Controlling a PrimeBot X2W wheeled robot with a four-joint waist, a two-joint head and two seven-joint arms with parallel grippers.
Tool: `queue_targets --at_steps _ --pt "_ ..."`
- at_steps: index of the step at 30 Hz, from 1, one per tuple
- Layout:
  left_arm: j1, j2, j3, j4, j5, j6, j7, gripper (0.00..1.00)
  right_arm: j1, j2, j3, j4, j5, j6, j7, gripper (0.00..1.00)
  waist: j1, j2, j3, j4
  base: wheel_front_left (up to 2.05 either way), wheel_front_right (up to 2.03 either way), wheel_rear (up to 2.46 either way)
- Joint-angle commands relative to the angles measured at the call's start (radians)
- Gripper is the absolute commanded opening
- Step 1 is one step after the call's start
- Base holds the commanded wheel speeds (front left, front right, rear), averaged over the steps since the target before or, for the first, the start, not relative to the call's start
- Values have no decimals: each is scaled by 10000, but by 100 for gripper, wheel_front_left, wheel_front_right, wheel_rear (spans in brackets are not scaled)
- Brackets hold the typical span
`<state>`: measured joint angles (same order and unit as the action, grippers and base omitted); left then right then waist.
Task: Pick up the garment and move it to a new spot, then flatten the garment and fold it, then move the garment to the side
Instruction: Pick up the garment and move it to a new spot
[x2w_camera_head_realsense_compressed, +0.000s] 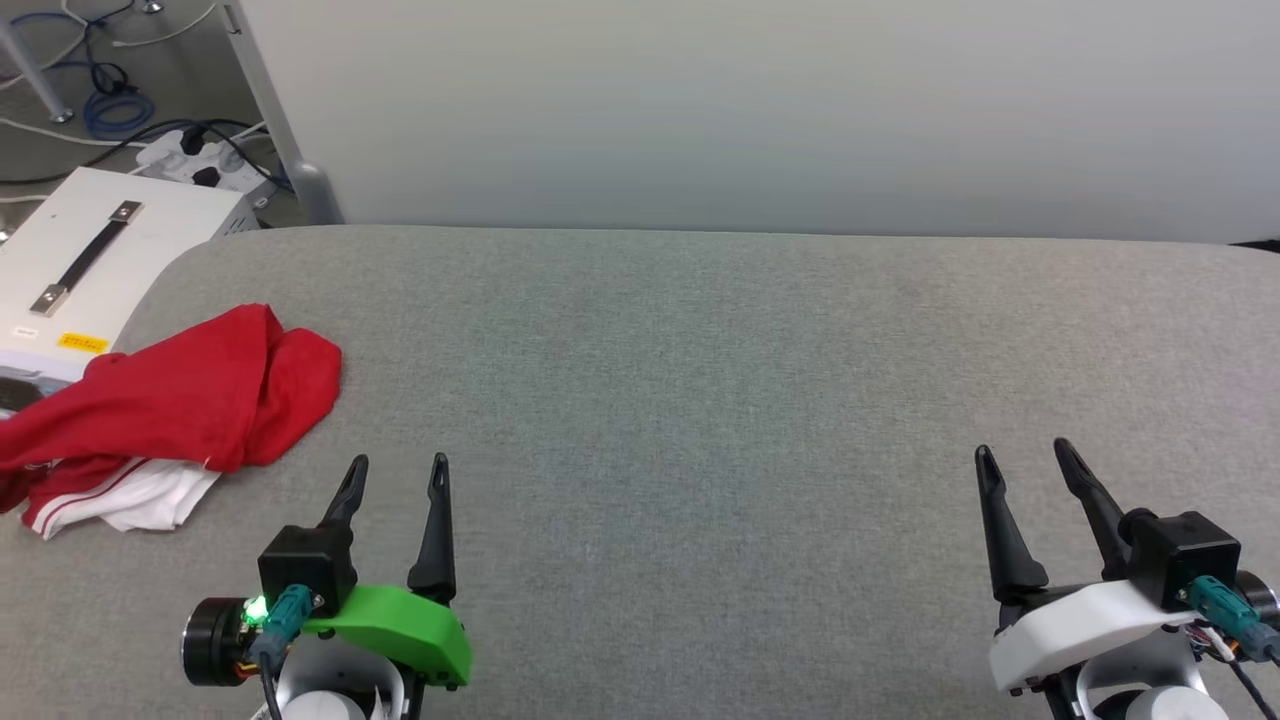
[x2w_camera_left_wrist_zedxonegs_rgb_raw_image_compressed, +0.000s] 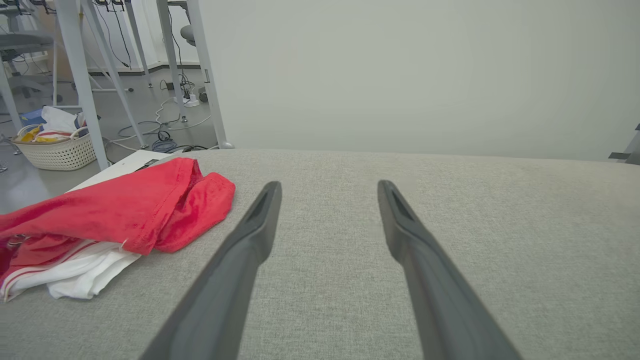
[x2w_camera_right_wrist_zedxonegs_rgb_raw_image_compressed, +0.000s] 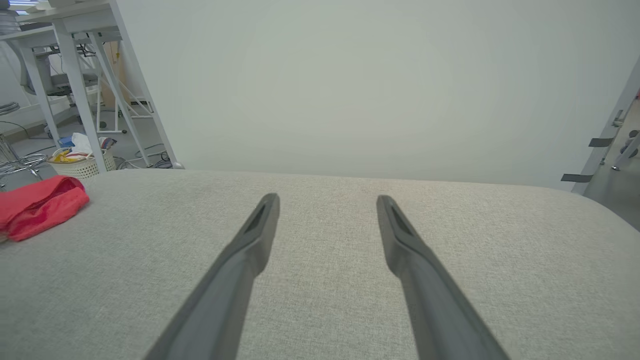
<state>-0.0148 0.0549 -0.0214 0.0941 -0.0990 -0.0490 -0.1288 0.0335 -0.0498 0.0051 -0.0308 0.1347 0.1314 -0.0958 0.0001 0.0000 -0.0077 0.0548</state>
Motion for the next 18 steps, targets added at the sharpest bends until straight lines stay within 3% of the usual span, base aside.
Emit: queue_targets --at_steps 1,18 --pt "-212 -25 62 70 -113 -63 -113 100 23 -3 94 -75 -20 -3 -67 100 -1 0 5 277 0 0 0" --pt "-535 -22 660 497 -242 -276 -461 100 -427 -4 1108 -93 -317 -4 -134 100 -1 0 223 2407 0 0 0"
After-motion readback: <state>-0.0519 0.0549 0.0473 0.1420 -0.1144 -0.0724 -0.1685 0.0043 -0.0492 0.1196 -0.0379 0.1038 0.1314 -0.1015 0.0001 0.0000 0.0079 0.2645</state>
